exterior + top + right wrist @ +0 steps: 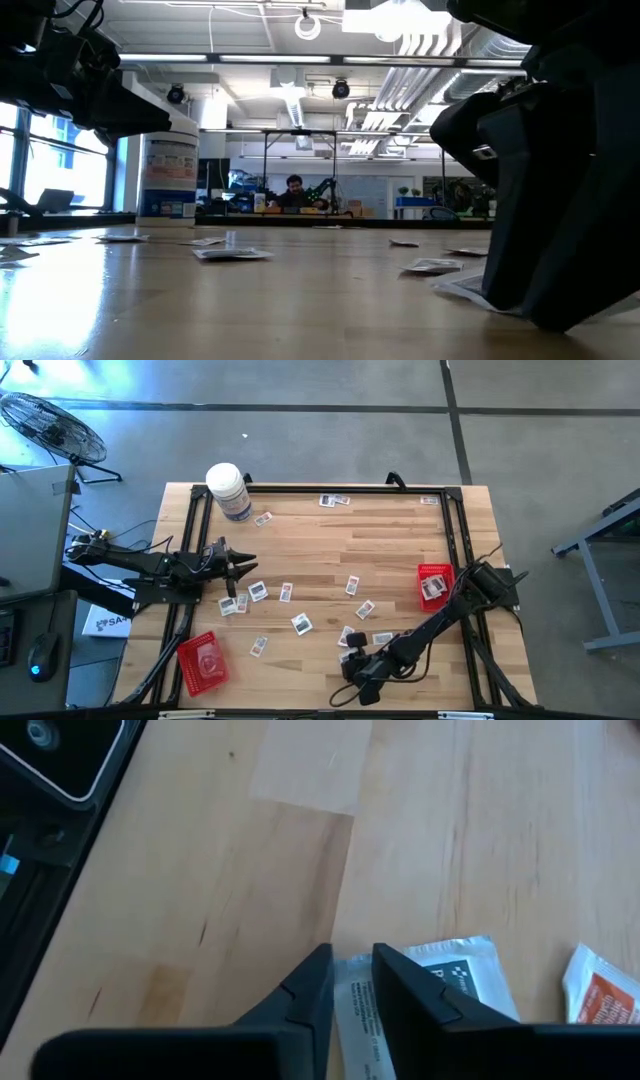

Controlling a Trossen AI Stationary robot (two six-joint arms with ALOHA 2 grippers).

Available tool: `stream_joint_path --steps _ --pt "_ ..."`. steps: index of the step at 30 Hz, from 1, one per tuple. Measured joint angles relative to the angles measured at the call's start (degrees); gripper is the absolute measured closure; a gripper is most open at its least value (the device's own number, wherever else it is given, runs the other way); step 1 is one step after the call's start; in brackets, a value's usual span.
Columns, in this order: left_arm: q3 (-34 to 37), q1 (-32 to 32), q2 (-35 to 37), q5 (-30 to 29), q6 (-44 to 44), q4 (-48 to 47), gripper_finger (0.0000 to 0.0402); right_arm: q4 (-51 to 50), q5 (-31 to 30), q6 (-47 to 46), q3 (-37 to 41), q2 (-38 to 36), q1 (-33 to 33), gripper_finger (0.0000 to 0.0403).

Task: Pick & Place First Aid Supplies
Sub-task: Put the towelette pack into the right red bin

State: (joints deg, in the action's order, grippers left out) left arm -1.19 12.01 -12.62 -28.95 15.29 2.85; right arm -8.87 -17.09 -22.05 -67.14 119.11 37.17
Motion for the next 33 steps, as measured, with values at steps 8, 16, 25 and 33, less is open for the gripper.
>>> stream_joint_path --steps 8,16,25,33 --pt "0.0 0.0 0.0 0.0 0.0 0.0 0.0283 1.7 -1.1 -1.9 0.2 -0.2 -0.1 0.0395" --pt "0.0 0.0 0.0 0.0 0.0 0.0 0.0283 -1.8 -2.0 -4.4 0.6 -7.4 -0.4 0.0401" --pt "0.0 0.0 0.0 0.0 0.0 0.0 0.0283 -22.1 -5.7 -16.0 0.1 -22.1 0.0 0.0401" --pt "0.0 0.0 0.0 0.0 0.0 0.0 0.0283 -55.1 -10.5 -34.4 2.1 -33.7 1.8 0.0402"
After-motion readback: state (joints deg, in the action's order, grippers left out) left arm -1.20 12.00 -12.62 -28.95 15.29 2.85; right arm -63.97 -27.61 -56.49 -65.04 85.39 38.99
